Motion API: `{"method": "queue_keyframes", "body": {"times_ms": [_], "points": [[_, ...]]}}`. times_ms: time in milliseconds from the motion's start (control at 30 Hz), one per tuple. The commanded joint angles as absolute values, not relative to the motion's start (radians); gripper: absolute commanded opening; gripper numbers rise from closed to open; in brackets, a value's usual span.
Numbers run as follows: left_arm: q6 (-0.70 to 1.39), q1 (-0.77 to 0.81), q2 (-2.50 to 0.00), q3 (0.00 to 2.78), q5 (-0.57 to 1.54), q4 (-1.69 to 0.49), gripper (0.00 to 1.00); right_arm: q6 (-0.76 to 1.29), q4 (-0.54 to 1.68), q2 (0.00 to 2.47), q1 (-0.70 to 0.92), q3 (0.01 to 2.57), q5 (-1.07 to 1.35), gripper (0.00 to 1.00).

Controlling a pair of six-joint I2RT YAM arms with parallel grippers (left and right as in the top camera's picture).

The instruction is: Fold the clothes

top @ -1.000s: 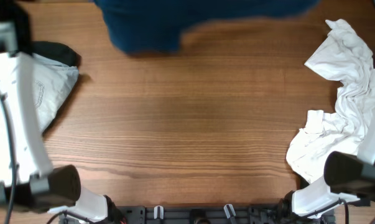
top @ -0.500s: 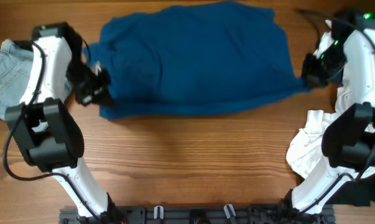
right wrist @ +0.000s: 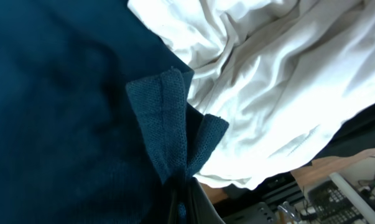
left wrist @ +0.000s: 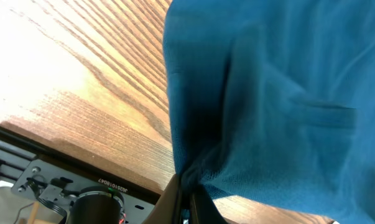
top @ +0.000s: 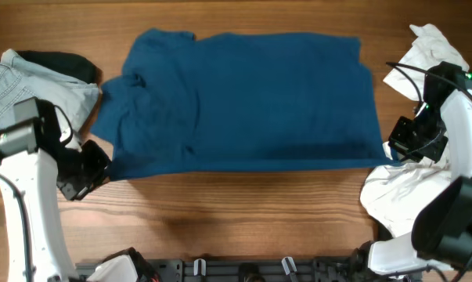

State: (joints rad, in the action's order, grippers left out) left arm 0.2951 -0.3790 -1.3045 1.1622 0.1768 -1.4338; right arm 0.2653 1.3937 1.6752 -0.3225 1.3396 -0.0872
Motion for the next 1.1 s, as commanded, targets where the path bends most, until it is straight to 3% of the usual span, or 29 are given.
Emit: {"method": "queue_keyframes", "body": {"times_ms": [0,67,233,333,500,533,600,633,733,767,800,867,967,1067], "points": [[0.341,-0.391,-1.265,1.157,0.132,-1.408,0.04,0.273,1.386,1.653,-0.327,1.333,-0.102,0.04],[0.348,-0.388,-1.267,1.157,0.158,-1.321,0.04,0.223,1.295,1.653,-0.327,1.333,-0.04,0.04],[0.346,-0.279,-1.367,1.092,0.2,-0.875,0.04,0.156,0.95,1.704,-0.303,1.333,0.087,0.04],[0.35,-0.233,-1.486,1.091,0.2,-0.726,0.04,0.154,0.817,1.78,-0.265,1.333,0.088,0.04],[0.349,-0.228,-1.667,1.091,0.2,-0.653,0.04,0.133,0.695,1.918,-0.235,1.333,0.087,0.06],[0.349,-0.226,-1.698,1.091,0.2,-0.638,0.1,0.134,0.68,1.936,-0.235,1.333,0.087,0.12],[0.347,-0.226,-1.724,1.091,0.201,-0.623,0.46,0.133,0.656,1.953,-0.235,1.333,0.086,0.3],[0.332,-0.23,-1.714,1.1,0.201,-0.624,0.49,0.134,0.655,1.946,-0.235,1.344,0.073,0.35],[0.296,-0.253,-1.626,1.184,0.201,-0.685,0.52,0.139,0.683,1.884,-0.237,1.388,0.056,0.41],[0.296,-0.257,-1.579,1.2,0.2,-0.699,0.53,0.138,0.682,1.839,-0.237,1.4,0.056,0.51],[0.296,-0.257,-1.542,1.2,0.2,-0.706,0.56,0.138,0.683,1.797,-0.237,1.404,0.056,0.54],[0.306,-0.251,-1.512,1.2,0.201,-0.775,0.53,0.141,0.763,1.731,-0.237,1.404,0.02,0.55],[0.323,-0.237,-1.533,1.165,0.2,-0.931,0.4,0.194,0.926,1.738,-0.237,1.37,-0.053,0.55],[0.323,-0.228,-1.553,1.026,0.192,-0.865,0.49,0.189,0.903,1.758,-0.236,1.238,-0.031,0.59]]}}
